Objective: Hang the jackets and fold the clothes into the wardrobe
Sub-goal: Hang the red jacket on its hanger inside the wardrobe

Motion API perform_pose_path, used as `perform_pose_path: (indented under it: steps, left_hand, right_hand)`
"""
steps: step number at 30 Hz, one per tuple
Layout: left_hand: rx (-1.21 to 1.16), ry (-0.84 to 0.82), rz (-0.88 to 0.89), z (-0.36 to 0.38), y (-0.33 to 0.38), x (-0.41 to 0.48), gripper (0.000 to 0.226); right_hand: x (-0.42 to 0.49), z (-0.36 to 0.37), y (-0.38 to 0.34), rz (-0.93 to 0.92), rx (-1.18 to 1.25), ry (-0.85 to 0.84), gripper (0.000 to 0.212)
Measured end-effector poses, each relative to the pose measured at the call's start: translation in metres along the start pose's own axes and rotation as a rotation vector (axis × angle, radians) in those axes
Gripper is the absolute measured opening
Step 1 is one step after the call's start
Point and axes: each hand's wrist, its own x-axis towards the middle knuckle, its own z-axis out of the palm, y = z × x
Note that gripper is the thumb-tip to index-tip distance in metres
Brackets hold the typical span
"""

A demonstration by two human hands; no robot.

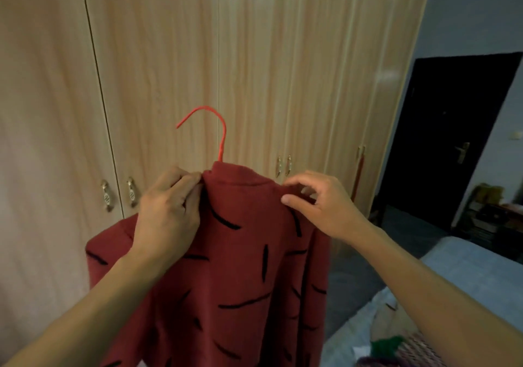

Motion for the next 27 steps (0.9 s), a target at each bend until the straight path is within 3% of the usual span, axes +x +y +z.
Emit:
perform_pose_path:
  steps: [4, 7, 12, 16, 18, 22, 27]
  left_hand:
    - [0.038, 0.007, -0.055, -0.014, -0.047, -0.001, 0.013]
    - [0.077, 0.031, -0.096, -0.020, -0.075, -0.006, 0.013]
    - [0.179, 0.068, -0.126, -0.020, -0.095, -0.004, 0.012]
    - [0.289, 0.096, -0.072, -0.014, -0.107, 0.016, 0.013]
    - [0.313, 0.087, -0.057, -0.011, -0.113, 0.029, 0.013]
    - [0.358, 0.002, -0.003, -0.010, -0.135, 0.044, 0.016]
    - [0.456, -0.167, 0.099, -0.005, -0.151, 0.055, 0.023]
  right_hand:
    - [-0.003, 0.024, 0.028, 0.234, -0.064, -0.094, 0.035]
    - [0.010, 0.058, 0.045, 0.345, -0.046, -0.093, 0.032]
    - [0.054, 0.119, 0.070, 0.339, 0.215, -0.063, 0.032]
    - [0.098, 0.159, 0.101, 0.299, 0.233, -0.023, 0.007]
    - [0.117, 0.168, 0.114, 0.284, 0.237, -0.042, 0.010]
    - [0.152, 0.166, 0.138, 0.203, 0.236, -0.063, 0.032]
    - [0.189, 0.159, 0.146, 0.173, 0.280, -0.006, 0.019]
